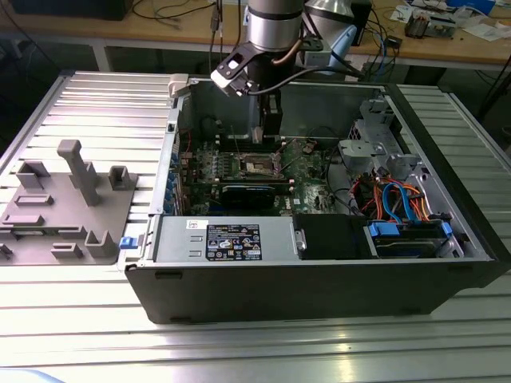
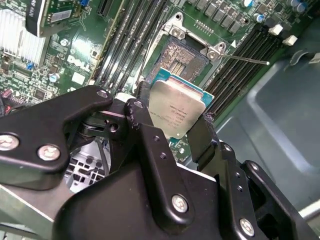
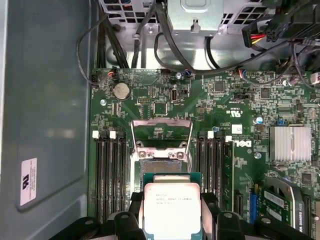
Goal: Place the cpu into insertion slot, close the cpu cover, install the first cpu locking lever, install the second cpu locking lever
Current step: 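Place the cpu into insertion slot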
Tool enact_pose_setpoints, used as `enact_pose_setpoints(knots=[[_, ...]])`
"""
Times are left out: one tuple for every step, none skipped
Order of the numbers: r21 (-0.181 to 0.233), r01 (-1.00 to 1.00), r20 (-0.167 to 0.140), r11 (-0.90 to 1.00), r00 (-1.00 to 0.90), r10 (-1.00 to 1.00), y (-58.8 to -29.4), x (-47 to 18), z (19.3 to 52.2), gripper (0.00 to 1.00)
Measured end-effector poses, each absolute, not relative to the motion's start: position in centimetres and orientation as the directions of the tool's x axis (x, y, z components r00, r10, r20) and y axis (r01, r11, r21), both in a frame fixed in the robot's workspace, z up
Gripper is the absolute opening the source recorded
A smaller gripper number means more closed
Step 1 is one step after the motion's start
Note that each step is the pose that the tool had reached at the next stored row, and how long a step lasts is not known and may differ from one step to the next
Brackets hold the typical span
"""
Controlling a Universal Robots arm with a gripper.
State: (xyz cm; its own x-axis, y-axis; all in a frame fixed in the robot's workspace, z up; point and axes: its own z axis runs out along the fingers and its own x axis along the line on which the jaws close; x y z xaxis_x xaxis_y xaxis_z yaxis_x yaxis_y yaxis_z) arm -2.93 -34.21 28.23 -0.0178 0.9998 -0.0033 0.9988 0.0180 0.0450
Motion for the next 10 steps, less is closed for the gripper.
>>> enact_pose_setpoints(knots=[[0.045,0.999,-0.003,0.018,-0.018,1.000,-34.2,-2.9,28.0,0.54],[0.045,0.999,-0.003,0.018,-0.018,1.000,-34.2,-2.9,27.9,0.54],[0.046,0.999,-0.003,0.018,-0.018,1.000,-34.2,-2.9,27.7,0.54],[0.048,0.999,-0.004,0.018,-0.018,1.000,-34.2,-2.9,27.6,0.54],[0.055,0.998,-0.004,0.018,-0.018,1.000,-34.2,-2.9,27.5,0.54],[0.062,0.998,-0.005,0.018,-0.018,1.000,-34.2,-2.9,27.5,0.54],[0.066,0.998,-0.004,0.018,-0.018,1.000,-34.2,-3.0,27.4,0.54],[0.069,0.997,-0.004,0.018,-0.018,1.000,-34.2,-3.0,27.3,0.54],[0.070,0.997,-0.005,0.018,-0.018,1.000,-34.2,-3.0,27.2,0.54],[0.071,0.997,-0.005,0.018,-0.018,1.000,-34.2,-3.0,26.9,0.54]])
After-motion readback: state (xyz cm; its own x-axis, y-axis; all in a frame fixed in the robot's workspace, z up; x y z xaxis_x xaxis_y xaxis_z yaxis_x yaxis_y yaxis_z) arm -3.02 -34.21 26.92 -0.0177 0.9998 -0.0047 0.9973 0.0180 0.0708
